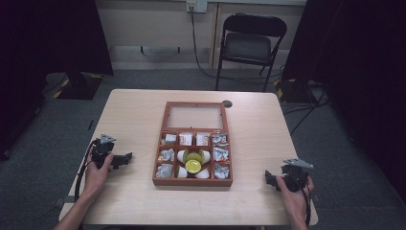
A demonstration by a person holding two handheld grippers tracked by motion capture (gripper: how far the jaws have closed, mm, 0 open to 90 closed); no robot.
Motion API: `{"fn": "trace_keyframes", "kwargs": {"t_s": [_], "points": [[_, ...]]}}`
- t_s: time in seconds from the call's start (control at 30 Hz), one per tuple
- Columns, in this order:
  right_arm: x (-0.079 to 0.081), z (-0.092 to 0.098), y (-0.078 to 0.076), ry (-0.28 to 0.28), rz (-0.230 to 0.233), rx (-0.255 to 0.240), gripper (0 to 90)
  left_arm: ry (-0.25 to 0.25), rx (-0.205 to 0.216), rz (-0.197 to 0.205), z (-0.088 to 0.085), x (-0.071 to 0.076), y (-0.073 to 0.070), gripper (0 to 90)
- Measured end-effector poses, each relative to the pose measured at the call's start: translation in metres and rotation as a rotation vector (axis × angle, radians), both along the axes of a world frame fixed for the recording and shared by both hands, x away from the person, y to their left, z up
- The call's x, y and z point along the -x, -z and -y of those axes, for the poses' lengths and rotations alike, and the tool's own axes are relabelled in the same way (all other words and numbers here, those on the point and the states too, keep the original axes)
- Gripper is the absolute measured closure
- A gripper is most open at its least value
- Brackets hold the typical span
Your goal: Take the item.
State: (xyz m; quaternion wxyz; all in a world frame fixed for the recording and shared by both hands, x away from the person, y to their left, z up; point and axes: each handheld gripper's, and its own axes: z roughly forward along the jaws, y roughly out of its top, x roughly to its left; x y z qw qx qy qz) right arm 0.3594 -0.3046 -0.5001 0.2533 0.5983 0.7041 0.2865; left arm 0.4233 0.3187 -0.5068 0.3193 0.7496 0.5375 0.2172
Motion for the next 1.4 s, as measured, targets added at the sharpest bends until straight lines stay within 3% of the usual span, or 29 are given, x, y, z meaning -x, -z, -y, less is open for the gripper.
{"fn": "trace_keyframes", "kwargs": {"t_s": [0.2, 0.37, 0.63, 1.13, 1.4], "points": [[0.000, 0.000, 0.000, -0.005, -0.003, 0.000, 1.6, 0.000, 0.000, 0.000, 0.000, 0.000, 0.000, 0.0], [0.002, -0.001, -0.004, -0.031, 0.011, -0.014, 14.1, 0.000, 0.000, -0.001, 0.000, 0.000, 0.000, 0.0], [0.001, -0.002, -0.006, -0.050, 0.000, -0.044, 16.8, 0.012, 0.000, -0.002, -0.001, 0.000, 0.000, 0.0], [0.004, -0.013, -0.019, -0.106, 0.049, -0.098, 28.3, 0.009, 0.002, -0.004, -0.001, 0.000, 0.000, 0.0], [0.004, -0.020, -0.025, -0.131, 0.067, -0.075, 29.5, 0.009, 0.002, -0.003, -0.001, 0.000, 0.000, 0.0]]}}
